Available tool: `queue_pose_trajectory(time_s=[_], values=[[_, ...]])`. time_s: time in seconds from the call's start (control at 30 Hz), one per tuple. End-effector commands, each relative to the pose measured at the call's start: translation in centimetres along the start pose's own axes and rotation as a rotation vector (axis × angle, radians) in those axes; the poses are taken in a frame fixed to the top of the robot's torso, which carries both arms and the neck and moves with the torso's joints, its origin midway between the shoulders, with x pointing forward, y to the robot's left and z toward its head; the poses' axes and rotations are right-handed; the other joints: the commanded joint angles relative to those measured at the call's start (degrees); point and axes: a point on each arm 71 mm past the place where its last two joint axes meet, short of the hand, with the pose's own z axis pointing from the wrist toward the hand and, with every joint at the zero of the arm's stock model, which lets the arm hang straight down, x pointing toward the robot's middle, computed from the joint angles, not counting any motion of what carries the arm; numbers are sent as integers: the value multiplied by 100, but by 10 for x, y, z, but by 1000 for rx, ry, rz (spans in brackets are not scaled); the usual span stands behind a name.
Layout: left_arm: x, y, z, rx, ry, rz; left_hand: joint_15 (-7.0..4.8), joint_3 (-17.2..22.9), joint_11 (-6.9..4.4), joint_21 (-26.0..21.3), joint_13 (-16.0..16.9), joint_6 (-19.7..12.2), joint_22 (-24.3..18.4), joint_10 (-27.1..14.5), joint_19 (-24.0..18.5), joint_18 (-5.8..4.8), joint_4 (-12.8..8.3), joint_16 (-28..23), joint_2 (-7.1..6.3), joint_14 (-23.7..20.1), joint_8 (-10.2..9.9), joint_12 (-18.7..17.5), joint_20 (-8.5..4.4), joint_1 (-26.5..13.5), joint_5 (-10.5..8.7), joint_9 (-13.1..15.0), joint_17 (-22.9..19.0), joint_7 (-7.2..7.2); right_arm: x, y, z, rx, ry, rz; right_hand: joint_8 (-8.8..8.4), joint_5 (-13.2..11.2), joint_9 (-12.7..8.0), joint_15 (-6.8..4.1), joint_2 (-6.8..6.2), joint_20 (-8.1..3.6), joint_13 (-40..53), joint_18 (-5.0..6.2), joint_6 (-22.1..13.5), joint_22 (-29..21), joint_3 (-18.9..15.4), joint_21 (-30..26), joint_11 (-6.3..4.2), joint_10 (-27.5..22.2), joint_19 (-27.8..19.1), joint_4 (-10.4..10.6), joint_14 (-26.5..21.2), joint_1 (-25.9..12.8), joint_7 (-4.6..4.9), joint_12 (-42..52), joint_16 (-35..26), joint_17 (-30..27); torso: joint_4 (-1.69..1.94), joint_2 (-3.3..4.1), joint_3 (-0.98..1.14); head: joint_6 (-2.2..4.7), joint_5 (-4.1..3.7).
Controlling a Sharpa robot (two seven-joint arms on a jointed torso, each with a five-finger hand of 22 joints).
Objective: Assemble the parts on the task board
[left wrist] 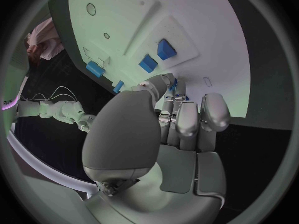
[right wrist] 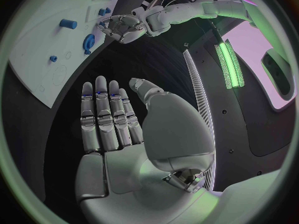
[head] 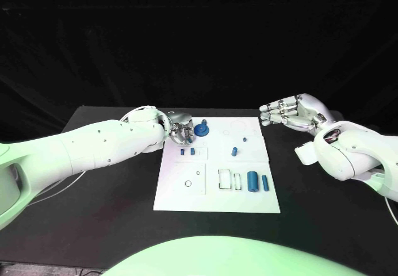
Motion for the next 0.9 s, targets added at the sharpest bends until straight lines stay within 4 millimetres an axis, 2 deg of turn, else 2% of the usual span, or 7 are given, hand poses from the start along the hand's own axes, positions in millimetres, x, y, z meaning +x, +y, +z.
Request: queue_pose_trajectory(time_s=[0.03, 0.33, 0.9], values=[[2, 0, 0, -3, 15, -1, -31, -7, -5, -10, 9, -52, -5, 35, -22, -67, -34, -27, 9, 17, -34, -27, -16, -49, -18, -14, -7, 1, 1, 1, 0, -11, 12, 1, -6, 37, -7, -6, 4, 6, -9, 94, -37, -7, 29, 23, -11, -36, -37, -4, -23, 1, 8, 28, -3, -7, 4, 0, 0, -2, 8], [1, 1, 0, -3, 8, -6, -36, 23, -6, -29, 28, -371, -25, 19, -38, -64, -73, -32, -8, 10, -94, -109, -28, -102, -14, -127, -39, 17, 2, 1, 0, -12, 13, 1, -6, 37, -7, -6, 4, 6, -9, 94, -37, -7, 29, 23, -11, -36, -37, -4, -23, 1, 8, 28, -3, -7, -4, 2, 3, 3, 21], [0, 8, -2, -25, 2, -7, -24, 41, 16, -74, 32, -423, -85, -1, -82, -50, -94, -69, -14, -16, -86, -140, -26, -102, -8, -156, -115, 49, 0, -2, 0, 6, 26, -31, -12, 23, -8, 2, -19, 10, -14, 93, -58, -41, 65, 21, -3, -70, -47, -40, -43, 20, 15, 18, -10, -40, -8, -5, 2, 1, 7]])
